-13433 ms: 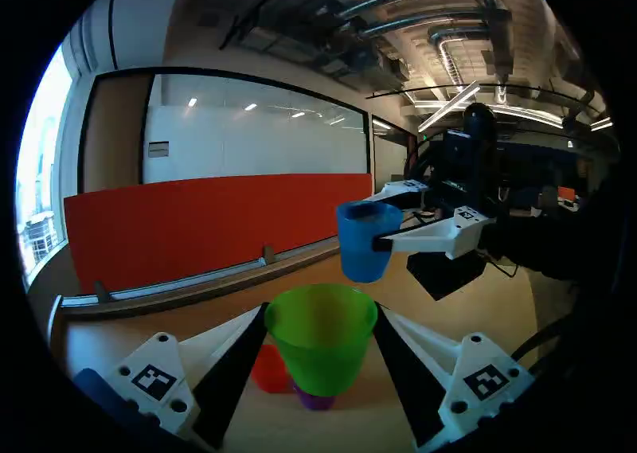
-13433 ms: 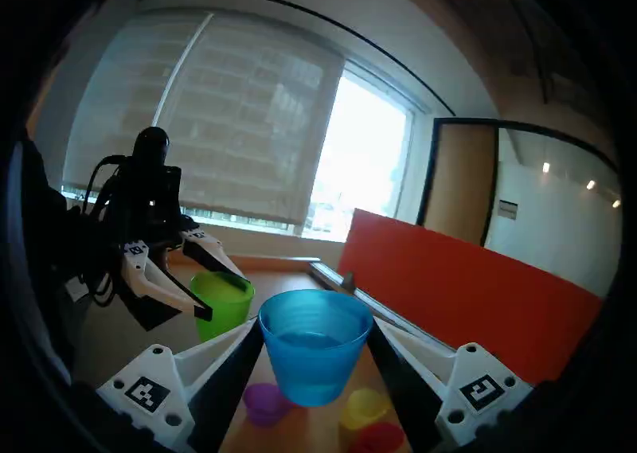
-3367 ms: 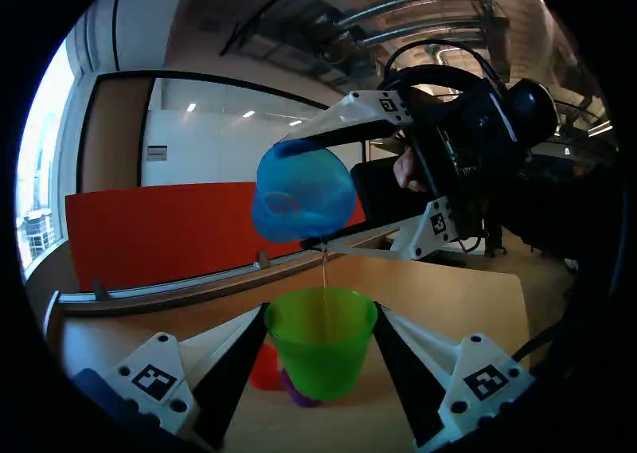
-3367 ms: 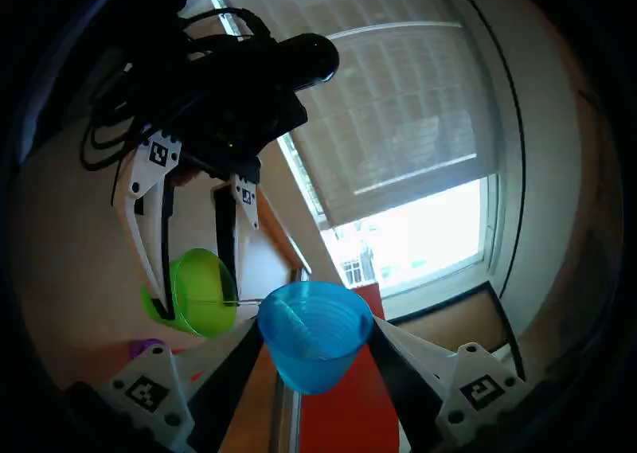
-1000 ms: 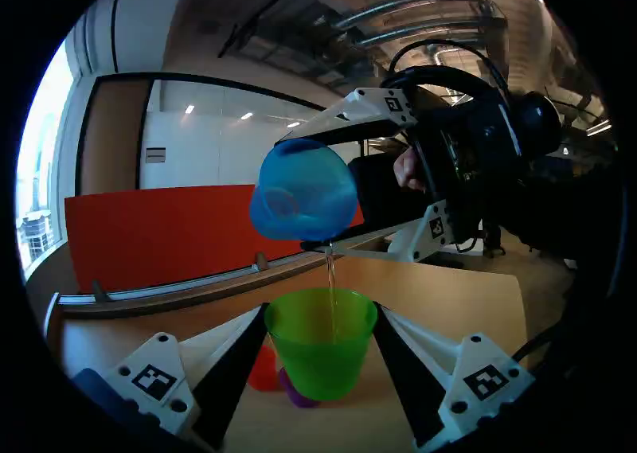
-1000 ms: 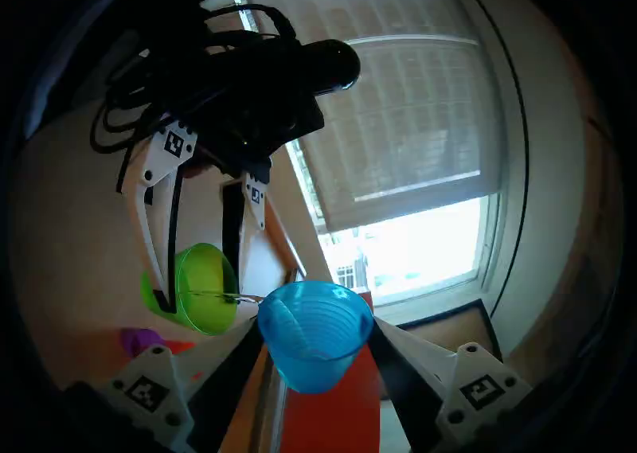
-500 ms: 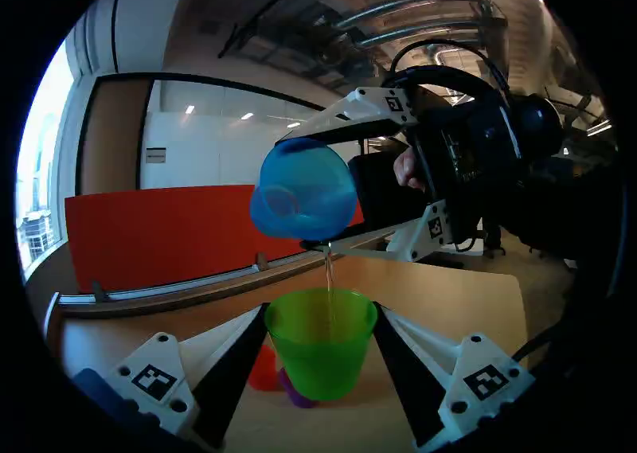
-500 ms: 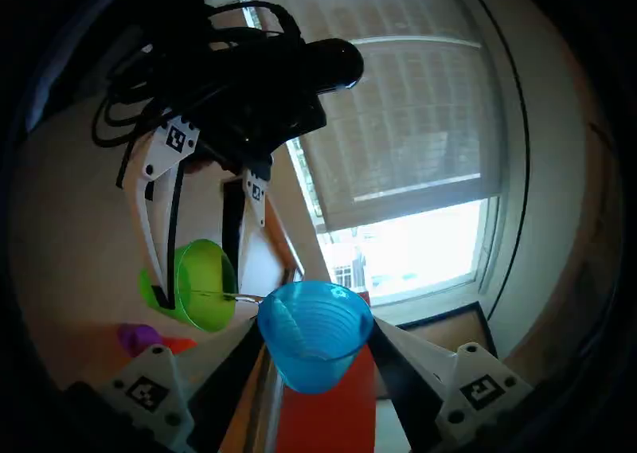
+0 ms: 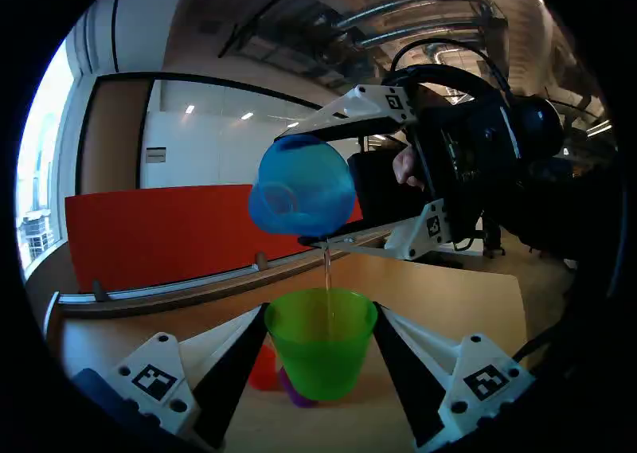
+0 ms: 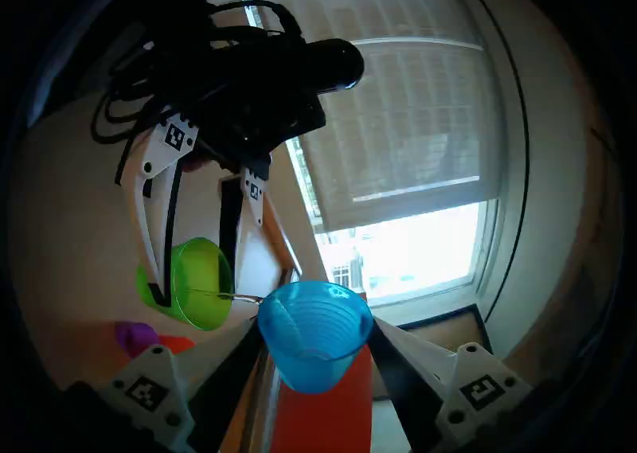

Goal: Pour water

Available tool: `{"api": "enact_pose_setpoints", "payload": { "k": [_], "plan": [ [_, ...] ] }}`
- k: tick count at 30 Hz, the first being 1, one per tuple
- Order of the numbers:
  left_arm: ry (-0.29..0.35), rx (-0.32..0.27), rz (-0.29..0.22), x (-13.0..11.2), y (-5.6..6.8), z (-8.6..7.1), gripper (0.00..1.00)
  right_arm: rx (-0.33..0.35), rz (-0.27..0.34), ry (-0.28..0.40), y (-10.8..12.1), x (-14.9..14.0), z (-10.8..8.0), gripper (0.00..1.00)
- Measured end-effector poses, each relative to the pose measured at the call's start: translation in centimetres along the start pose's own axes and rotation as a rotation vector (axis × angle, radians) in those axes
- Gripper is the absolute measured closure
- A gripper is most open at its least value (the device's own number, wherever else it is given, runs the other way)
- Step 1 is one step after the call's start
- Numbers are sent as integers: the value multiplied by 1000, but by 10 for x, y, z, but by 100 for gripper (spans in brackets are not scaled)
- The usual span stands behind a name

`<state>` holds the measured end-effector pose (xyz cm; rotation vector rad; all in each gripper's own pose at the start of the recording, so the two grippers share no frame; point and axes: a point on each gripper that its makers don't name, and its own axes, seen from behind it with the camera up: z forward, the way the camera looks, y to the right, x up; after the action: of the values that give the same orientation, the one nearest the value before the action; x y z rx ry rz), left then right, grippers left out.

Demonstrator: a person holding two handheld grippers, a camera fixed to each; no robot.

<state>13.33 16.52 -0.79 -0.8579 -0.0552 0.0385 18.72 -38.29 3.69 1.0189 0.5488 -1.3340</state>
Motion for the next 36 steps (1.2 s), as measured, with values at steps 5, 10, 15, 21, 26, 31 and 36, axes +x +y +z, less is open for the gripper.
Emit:
{"api": "enact_pose_setpoints", "payload": {
  "k": [5,10,15,21,26,31,36],
  "plan": [
    [-1,0,1,-1,0,0,10,0,-10,-2,0,-1,0,9],
    [0,0,0,0,0,0,10,-1,-17,-4,1,-1,-1,9],
    [-1,-1,1,1,0,0,10,-1,-27,-5,1,0,-1,9],
    [0,-3,1,1,2,1,10,-2,-32,-4,1,1,-1,9],
    [-3,-5,4,1,4,2,10,-3,-38,-5,1,1,-2,9],
    [-3,-5,4,0,4,3,10,-3,-43,-7,2,0,-3,9],
    [-1,-3,0,-1,2,3,10,-4,-51,-8,2,0,-3,9]
  ]
}}
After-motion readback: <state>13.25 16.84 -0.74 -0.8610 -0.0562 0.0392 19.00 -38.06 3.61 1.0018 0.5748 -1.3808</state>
